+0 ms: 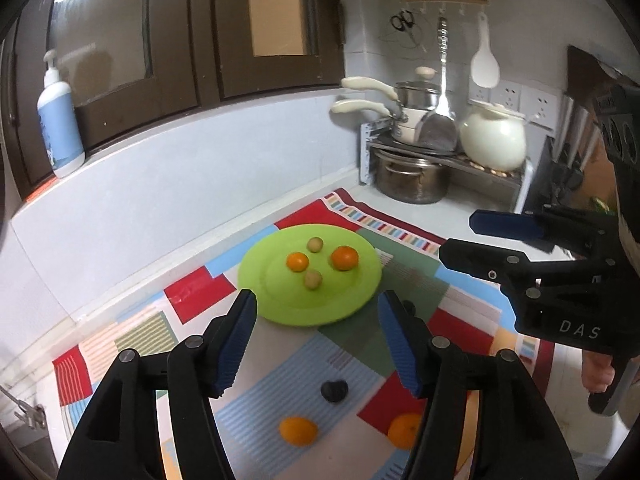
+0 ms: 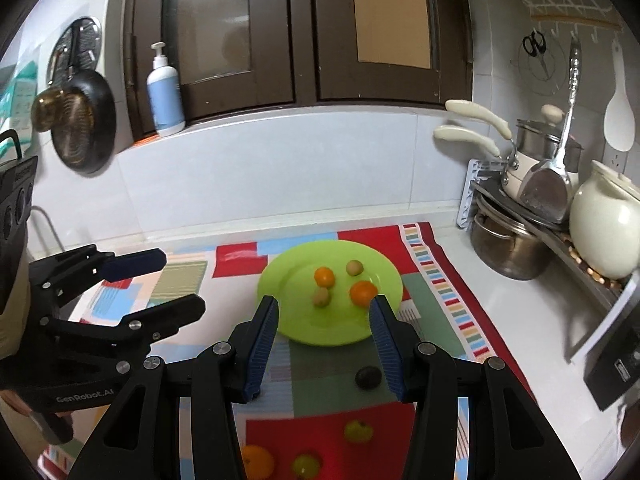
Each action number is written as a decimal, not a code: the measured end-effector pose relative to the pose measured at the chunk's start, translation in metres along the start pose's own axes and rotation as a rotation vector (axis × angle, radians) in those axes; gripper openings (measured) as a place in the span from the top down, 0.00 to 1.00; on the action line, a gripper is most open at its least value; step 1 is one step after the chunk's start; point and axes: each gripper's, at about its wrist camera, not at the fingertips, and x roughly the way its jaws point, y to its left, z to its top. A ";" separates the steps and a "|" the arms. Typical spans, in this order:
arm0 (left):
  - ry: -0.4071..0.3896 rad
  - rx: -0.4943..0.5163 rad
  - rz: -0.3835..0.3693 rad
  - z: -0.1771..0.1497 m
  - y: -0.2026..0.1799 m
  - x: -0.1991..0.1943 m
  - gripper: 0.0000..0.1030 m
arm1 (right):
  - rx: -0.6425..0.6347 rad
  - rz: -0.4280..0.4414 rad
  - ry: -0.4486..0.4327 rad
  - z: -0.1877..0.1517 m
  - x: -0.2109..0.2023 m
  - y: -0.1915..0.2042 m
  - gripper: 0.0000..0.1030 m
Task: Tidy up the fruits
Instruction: 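Move both tools back toward the remaining fruits on the mat, then grasp a large stemmed orange with the left tool while the right tool grasps a green lime, then carry the orange and lime in both tools over the light-green plate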
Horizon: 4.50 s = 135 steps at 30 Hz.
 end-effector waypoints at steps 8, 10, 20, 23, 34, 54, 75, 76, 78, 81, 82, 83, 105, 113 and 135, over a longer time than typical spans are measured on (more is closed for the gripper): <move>0.014 0.051 -0.035 -0.029 -0.023 -0.017 0.36 | -0.018 0.006 0.013 -0.032 -0.025 0.006 0.53; 0.014 0.064 -0.044 -0.035 -0.028 -0.020 0.36 | -0.022 0.005 0.018 -0.038 -0.029 0.007 0.53; -0.014 0.130 -0.092 -0.055 -0.046 -0.030 0.35 | -0.079 0.014 0.057 -0.068 -0.043 0.015 0.53; -0.017 0.148 -0.105 -0.062 -0.049 -0.029 0.35 | -0.096 0.018 0.073 -0.075 -0.042 0.017 0.53; 0.048 0.188 -0.160 -0.091 -0.057 -0.007 0.35 | -0.153 0.040 0.171 -0.103 -0.021 0.025 0.53; 0.179 0.230 -0.237 -0.120 -0.065 0.050 0.42 | -0.181 0.070 0.308 -0.132 0.030 0.015 0.54; 0.238 0.104 -0.224 -0.113 -0.052 0.059 0.61 | -0.095 0.125 0.361 -0.137 0.058 0.007 0.68; 0.238 0.098 -0.221 -0.112 -0.051 0.060 0.61 | -0.092 0.127 0.362 -0.137 0.059 0.007 0.69; 0.238 0.082 -0.213 -0.111 -0.049 0.060 0.61 | -0.089 0.129 0.363 -0.137 0.059 0.008 0.71; 0.230 0.057 -0.203 -0.109 -0.046 0.056 0.61 | -0.071 0.132 0.361 -0.137 0.057 0.007 0.71; 0.224 0.054 -0.200 -0.108 -0.045 0.054 0.61 | -0.065 0.131 0.356 -0.136 0.056 0.007 0.71; 0.216 0.053 -0.197 -0.107 -0.044 0.052 0.61 | -0.061 0.131 0.352 -0.135 0.055 0.007 0.71; 0.025 0.010 -0.096 -0.057 -0.020 -0.003 0.61 | 0.014 0.102 0.119 -0.082 0.005 0.021 0.71; -0.013 -0.008 -0.064 -0.034 -0.007 -0.004 0.61 | 0.037 0.093 0.053 -0.056 0.002 0.021 0.71; -0.049 -0.018 -0.024 0.037 0.034 0.050 0.61 | 0.041 0.074 -0.005 0.030 0.052 0.003 0.71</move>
